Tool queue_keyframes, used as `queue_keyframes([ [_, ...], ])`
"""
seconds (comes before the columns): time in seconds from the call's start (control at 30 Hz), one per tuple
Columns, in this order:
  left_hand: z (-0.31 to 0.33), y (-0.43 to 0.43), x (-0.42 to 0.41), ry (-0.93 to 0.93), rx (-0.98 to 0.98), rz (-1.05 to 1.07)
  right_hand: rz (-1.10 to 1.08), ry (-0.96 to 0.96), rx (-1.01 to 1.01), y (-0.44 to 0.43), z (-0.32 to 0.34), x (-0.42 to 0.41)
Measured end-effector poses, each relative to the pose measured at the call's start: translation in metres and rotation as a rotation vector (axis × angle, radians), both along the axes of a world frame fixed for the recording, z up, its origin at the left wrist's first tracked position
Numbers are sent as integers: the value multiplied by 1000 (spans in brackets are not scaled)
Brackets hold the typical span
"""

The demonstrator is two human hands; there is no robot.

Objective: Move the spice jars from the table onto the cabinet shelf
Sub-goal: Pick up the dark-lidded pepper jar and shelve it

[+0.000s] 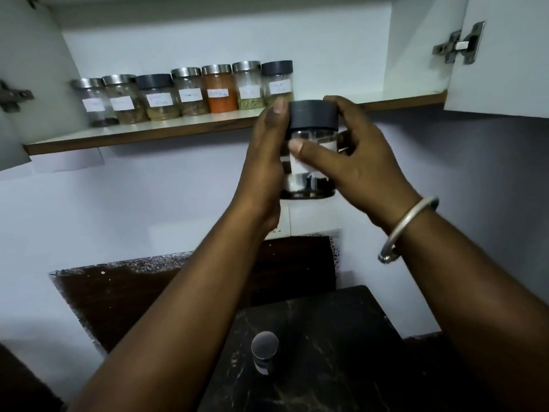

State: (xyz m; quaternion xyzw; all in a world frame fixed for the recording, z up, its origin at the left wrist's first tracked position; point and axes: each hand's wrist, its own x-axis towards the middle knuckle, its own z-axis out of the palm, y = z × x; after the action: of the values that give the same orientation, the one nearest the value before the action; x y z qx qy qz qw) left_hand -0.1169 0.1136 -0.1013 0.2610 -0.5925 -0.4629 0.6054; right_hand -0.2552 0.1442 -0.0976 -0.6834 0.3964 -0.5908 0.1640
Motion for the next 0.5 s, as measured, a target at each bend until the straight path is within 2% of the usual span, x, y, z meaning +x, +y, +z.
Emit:
queue_keyframes([
  [0.1,35,-37,4,-130,-83,87,-25,-42,4,-36,27,-10],
  [0.2,63,-86,12,-347,-319,585,-140,-29,29,-81,60,-26],
  [0.27,70,-126,19,-647,-461,808,-192,-3,66,-117,82,-35],
  [0.33,66,-158,20,-1017,-479,885,-206,6,120,-154,102,-42],
  [0.37,63,-175,20,-1141,-492,926,-206,-1,143,-175,113,-43],
  [0.43,52,-189,15,-1263,-529,1056,-220,18,168,-211,126,-48],
  [0.5,45,-198,10,-1285,-555,1172,-232,69,188,-252,138,-48],
])
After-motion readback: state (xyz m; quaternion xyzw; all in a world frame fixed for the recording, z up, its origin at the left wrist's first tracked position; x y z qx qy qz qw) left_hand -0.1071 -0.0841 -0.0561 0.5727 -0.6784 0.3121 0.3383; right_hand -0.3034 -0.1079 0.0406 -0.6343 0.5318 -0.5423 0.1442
